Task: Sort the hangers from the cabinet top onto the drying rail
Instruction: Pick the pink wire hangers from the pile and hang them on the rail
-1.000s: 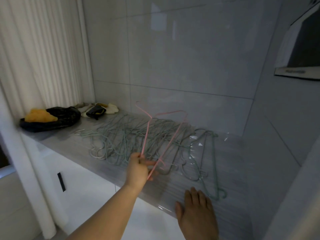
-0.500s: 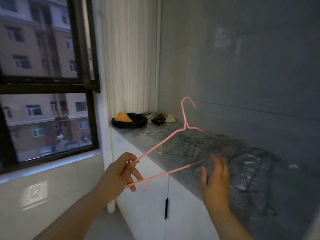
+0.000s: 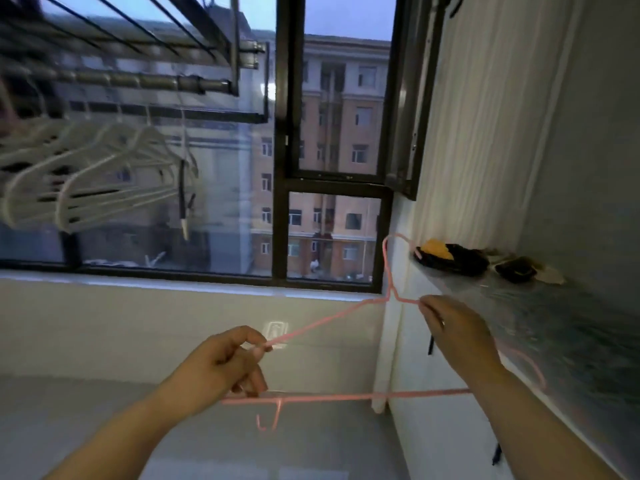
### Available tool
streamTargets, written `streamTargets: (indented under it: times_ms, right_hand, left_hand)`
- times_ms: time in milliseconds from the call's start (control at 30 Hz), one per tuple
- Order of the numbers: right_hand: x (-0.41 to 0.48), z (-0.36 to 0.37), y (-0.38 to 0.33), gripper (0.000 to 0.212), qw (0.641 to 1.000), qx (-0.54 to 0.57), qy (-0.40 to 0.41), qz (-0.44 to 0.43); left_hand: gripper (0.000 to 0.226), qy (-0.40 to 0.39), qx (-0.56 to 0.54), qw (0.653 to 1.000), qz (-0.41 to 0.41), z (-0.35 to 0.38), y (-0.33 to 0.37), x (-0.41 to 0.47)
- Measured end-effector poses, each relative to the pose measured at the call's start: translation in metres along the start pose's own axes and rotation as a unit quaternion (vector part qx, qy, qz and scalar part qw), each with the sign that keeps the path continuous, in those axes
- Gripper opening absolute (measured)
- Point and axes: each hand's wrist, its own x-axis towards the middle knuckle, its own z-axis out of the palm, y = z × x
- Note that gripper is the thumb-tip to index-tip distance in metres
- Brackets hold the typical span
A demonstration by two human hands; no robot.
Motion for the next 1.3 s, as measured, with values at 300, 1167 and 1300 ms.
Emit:
streamTargets:
  times_ms: [300, 1167, 1300]
  right_hand:
    - [-0.011, 0.063, -0.208, 0.024, 0.975, 0.118, -0.048, -0.184]
    - [0.018, 0.154, -0.706, 0.024, 0.883, 0.392, -0.03, -0.255]
    - [0.064, 0.133, -0.714, 0.026, 0.905, 0.352, 0.024, -0.238]
  left_hand:
    - [0.021, -0.011, 0.055, 0.995, -0.086, -0.105, -0.01, -0.08]
    - [0.023, 0.337, -0.07, 0.926, -0.155, -0.523, -0.126, -0.274]
    - [0.023, 0.346, -0.101, 0.927, -0.104, -0.56, -0.12, -0.223]
